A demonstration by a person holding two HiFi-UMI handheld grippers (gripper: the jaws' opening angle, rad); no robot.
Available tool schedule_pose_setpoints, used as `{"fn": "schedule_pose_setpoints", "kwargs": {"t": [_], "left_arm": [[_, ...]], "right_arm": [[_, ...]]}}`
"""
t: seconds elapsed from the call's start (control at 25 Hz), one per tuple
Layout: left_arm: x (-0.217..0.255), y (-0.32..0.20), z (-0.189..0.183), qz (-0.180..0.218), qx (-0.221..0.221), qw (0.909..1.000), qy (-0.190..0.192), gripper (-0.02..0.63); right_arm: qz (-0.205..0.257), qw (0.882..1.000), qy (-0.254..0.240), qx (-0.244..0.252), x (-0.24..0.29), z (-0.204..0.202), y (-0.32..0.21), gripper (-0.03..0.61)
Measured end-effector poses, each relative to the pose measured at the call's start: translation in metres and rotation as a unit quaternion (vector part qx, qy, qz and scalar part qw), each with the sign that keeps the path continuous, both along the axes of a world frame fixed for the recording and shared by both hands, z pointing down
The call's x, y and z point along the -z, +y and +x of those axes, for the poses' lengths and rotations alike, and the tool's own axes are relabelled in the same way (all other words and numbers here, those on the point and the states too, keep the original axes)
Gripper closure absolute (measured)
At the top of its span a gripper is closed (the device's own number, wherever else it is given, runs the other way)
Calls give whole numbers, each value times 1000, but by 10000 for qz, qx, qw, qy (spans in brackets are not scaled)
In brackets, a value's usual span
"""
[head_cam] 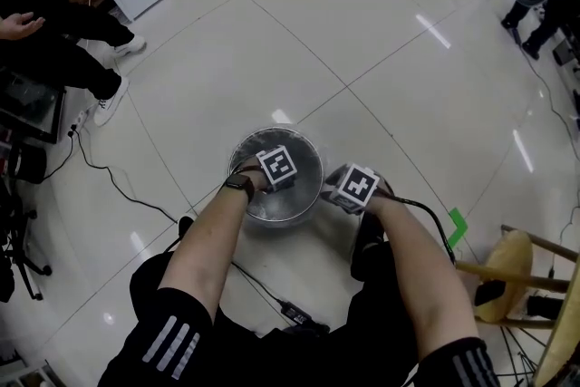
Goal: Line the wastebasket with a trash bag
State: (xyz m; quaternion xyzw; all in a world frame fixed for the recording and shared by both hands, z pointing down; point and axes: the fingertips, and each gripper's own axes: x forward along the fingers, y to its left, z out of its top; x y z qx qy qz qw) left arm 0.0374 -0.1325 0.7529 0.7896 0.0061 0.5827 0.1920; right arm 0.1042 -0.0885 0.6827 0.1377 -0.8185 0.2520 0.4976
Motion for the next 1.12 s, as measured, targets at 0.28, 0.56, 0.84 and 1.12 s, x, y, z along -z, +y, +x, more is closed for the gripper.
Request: {"fn": "schedule_pose_setpoints", "kwargs": {"t": [0.28, 0.56, 0.84, 1.12], "left_arm": [[-7, -9, 0, -150, 303, 9994, -20, 298], [12, 0, 0, -94, 59, 9999, -11, 299], [75, 10, -19, 248, -27, 9996, 159, 309], [147, 5, -41, 1133, 33, 9909, 733, 310]], "right_arm": [[-101, 9999, -55, 72, -1, 6, 1, 419], [-18, 9995, -277, 172, 22, 4, -9, 419], [-4, 9995, -322, 16, 54, 7, -4, 426], [263, 9983, 448, 273, 75, 37, 12, 433]]}}
